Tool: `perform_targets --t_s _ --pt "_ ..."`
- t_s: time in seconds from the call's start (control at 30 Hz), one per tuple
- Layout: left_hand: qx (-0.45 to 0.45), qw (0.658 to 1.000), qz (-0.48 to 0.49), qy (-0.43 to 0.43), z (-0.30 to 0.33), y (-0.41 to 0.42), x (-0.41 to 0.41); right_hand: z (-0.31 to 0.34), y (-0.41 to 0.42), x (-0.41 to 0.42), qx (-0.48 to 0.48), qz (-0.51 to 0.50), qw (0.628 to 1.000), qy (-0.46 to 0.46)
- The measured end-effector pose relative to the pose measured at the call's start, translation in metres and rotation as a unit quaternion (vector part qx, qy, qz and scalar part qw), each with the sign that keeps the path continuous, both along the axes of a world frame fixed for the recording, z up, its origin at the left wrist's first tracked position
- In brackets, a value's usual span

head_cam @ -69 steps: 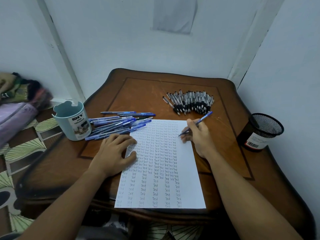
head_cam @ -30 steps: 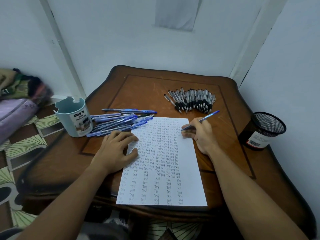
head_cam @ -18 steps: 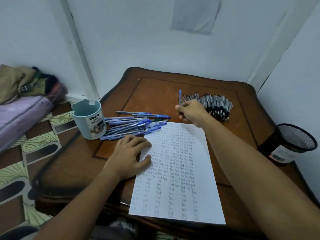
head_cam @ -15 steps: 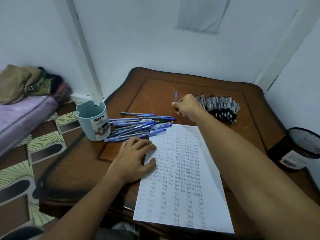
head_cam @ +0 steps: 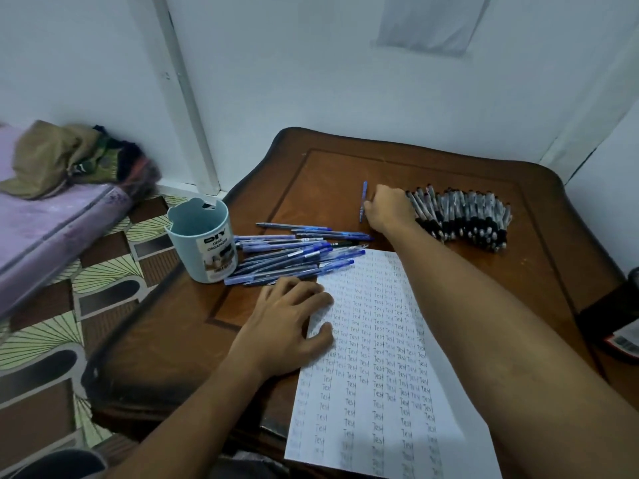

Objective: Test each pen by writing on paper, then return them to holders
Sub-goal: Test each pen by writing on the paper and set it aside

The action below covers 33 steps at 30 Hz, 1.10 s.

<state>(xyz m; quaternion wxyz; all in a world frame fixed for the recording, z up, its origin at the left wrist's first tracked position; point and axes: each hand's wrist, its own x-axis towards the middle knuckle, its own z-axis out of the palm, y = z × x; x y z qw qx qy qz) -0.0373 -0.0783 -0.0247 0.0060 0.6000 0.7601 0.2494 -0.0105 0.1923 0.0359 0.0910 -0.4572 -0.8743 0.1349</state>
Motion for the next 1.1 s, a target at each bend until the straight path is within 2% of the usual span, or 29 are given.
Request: perform_targets --t_s 0.1,0.2,0.7,1.1 --pt "-0.008 1.000 0.003 0.002 0.000 -0.001 0.000 -0.006 0.008 0.023 0.110 0.006 0.988 -0.109" --pt "-0.007 1.000 0.007 0.000 0.000 -0.001 0.001 -0.012 0.016 0.039 0.130 0.017 0.974 -0.186" --pt "-0.007 1.000 0.012 0.001 -0.002 -0.001 0.002 -0.019 0.038 0.053 0.164 -0.022 0.969 -0.185" --pt "-0.010 1.000 0.008 0.000 -0.001 0.000 0.002 -0.019 0.028 0.052 0.187 -0.001 0.967 -0.175"
